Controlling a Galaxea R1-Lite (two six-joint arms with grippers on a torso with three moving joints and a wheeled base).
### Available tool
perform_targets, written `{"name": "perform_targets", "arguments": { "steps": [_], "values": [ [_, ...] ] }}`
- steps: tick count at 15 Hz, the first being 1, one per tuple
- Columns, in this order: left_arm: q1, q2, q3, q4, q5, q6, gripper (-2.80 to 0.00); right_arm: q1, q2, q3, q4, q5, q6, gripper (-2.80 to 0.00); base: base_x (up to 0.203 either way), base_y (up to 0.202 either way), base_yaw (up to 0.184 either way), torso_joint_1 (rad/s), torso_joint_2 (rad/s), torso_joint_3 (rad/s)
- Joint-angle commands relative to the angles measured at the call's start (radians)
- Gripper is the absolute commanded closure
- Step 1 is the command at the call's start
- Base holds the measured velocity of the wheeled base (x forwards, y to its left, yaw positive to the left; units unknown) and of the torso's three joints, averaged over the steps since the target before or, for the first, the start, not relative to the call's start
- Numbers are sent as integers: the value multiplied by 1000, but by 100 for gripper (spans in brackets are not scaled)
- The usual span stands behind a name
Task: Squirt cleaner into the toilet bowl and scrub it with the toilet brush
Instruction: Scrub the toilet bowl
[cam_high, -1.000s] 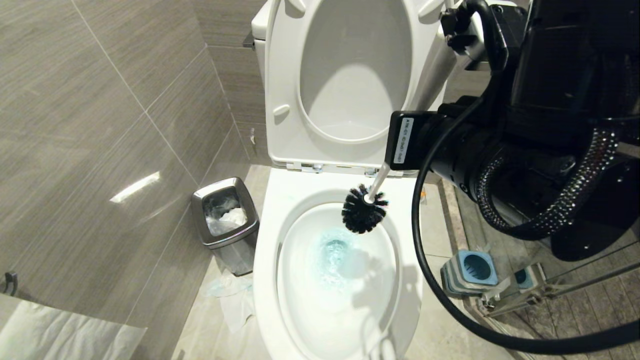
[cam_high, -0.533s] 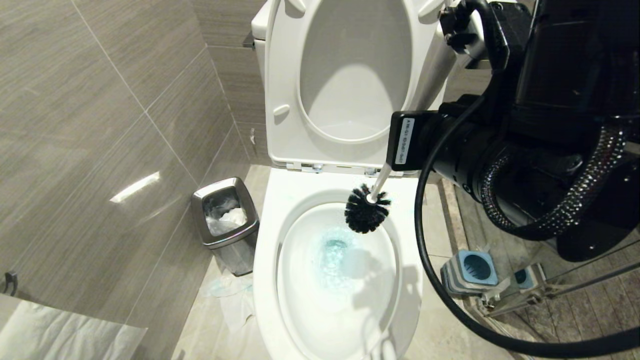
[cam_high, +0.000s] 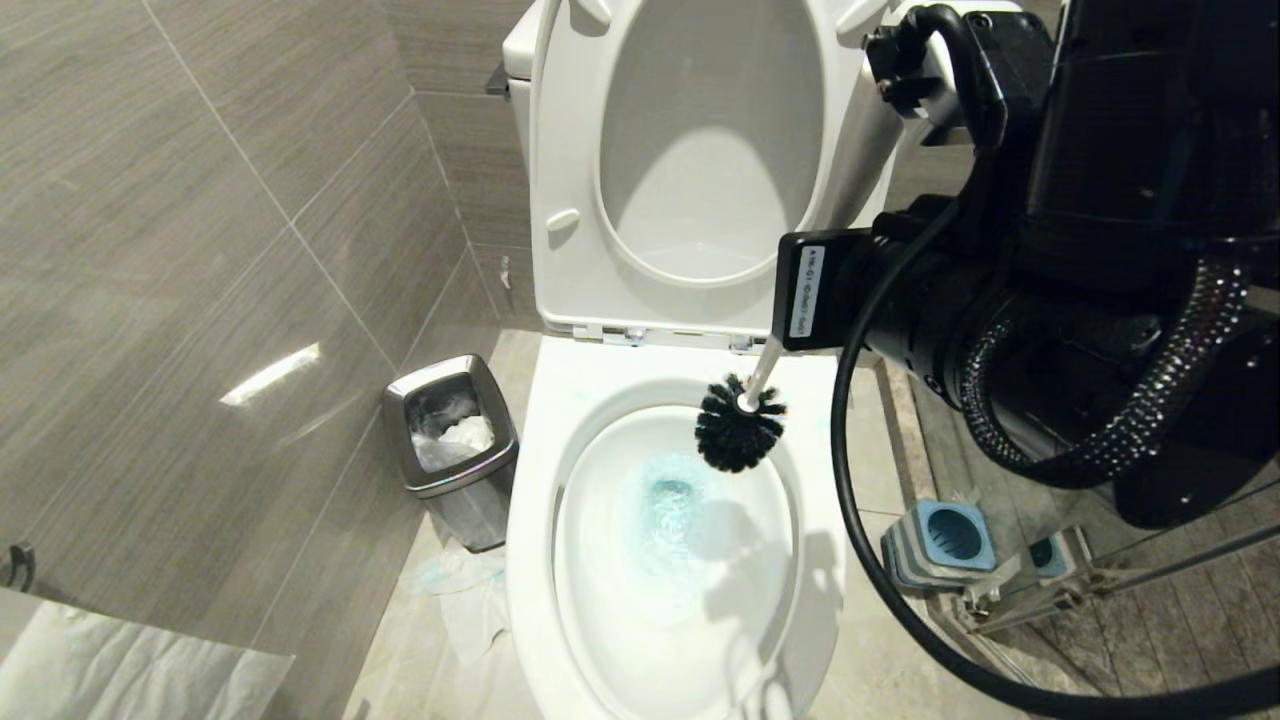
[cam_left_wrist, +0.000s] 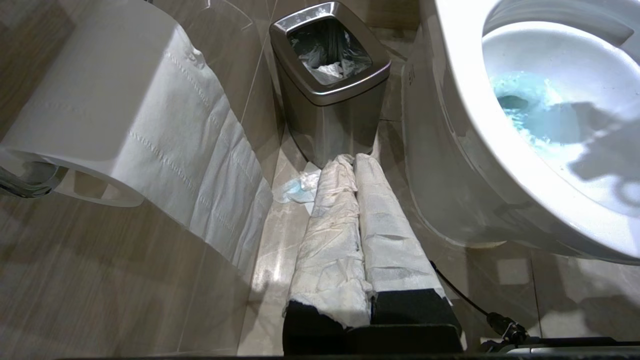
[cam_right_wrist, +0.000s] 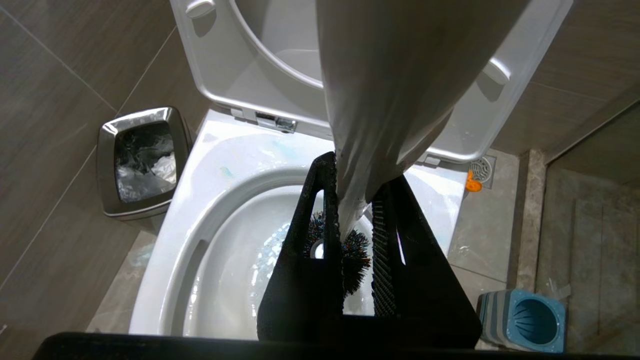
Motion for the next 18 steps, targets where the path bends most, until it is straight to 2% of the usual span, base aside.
{"name": "perform_targets", "arguments": {
  "steps": [1,4,7,11,13,15,16,18],
  "values": [
    [0,0,0,-1,0,0,0,0,3,-10,-1,-4,-10,0,0,0,0,0,0,0],
    [0,0,0,-1,0,0,0,0,11,7,-3,-1,-9,0,0,0,0,0,0,0],
    [0,0,0,-1,0,0,0,2,64,123,-65,5,13,0,0,0,0,0,0,0],
    [0,0,0,0,0,0,0,2,59,-16,-78,23,-62,0,0,0,0,0,0,0],
    [0,0,0,-1,0,0,0,1,63,28,-79,23,-48,0,0,0,0,0,0,0],
    [0,0,0,1,0,0,0,2,82,91,-82,23,2,0,0,0,0,0,0,0],
    [0,0,-1,-1,0,0,0,5,80,75,-81,22,1,0,0,0,0,0,0,0],
    [0,0,0,-1,0,0,0,12,75,-50,-61,20,-22,0,0,0,0,0,0,0]
  ]
}}
